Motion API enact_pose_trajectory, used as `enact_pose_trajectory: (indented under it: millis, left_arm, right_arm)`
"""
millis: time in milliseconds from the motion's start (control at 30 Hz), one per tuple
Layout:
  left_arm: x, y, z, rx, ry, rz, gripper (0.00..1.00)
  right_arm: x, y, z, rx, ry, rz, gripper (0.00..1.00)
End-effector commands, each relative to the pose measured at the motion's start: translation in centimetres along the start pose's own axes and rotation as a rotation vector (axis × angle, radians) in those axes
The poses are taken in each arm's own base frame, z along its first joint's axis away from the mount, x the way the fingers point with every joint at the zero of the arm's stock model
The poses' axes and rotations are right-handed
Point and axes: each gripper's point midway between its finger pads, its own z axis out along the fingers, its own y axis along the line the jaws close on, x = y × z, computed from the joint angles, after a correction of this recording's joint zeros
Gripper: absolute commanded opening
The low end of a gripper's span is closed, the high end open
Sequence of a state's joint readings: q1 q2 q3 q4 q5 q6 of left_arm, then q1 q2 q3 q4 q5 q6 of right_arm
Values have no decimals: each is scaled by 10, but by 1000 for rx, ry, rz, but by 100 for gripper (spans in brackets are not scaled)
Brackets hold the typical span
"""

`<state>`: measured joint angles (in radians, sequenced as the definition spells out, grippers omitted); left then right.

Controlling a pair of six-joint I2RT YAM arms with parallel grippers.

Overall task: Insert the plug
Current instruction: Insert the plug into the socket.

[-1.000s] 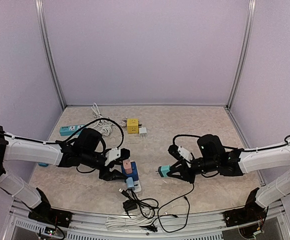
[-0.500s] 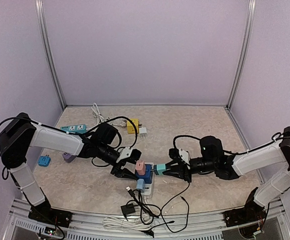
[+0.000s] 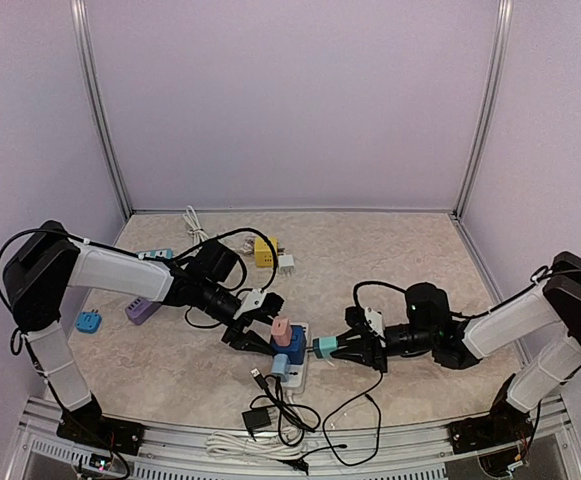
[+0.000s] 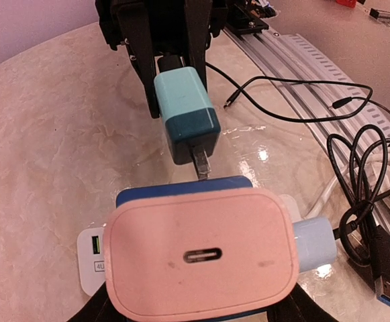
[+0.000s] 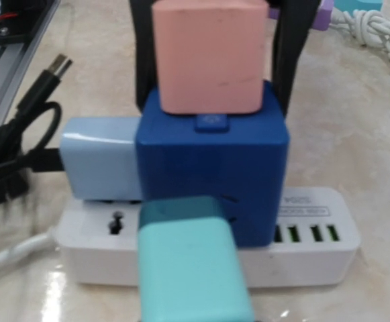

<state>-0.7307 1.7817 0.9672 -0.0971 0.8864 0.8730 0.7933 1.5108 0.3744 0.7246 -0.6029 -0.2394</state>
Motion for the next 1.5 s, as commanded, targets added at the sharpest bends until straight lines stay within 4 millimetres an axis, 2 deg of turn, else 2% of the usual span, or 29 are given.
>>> enact_pose_trajectory:
  millis: [0, 133, 367, 633, 933, 1133, 1333, 1400, 1467]
  left_arm:
    - [8, -9, 6, 44, 9, -76, 0]
    - [7, -2, 9, 13, 25, -97, 0]
    - [11, -9, 11, 30, 27, -96, 0]
    - [7, -6, 14, 24, 8, -105, 0]
    - [4, 0, 20, 27, -13, -127, 0]
    - [8, -7, 22, 39, -3, -111, 0]
    - [0, -4, 35, 16, -54, -64, 0]
    - [5, -5, 39, 8, -56, -49, 0]
    - [9, -8, 42, 11, -65, -40, 0]
  right_arm:
    - [-6, -7, 4, 1, -44, -6, 0]
    - [-1, -12, 9, 12, -44, 12, 0]
    - [-7, -19, 6, 63, -71, -15, 0]
    - [-6, -22, 11, 70, -76, -15, 0]
    - [-11, -8, 14, 26, -125, -64, 0]
    - [-17, -12, 13, 51, -159, -62, 0]
    - [-38, -14, 27, 6, -242, -181, 0]
    - [-36, -16, 36, -21, -232, -182, 0]
    - [-25, -15, 47, -60, -192, -173, 0]
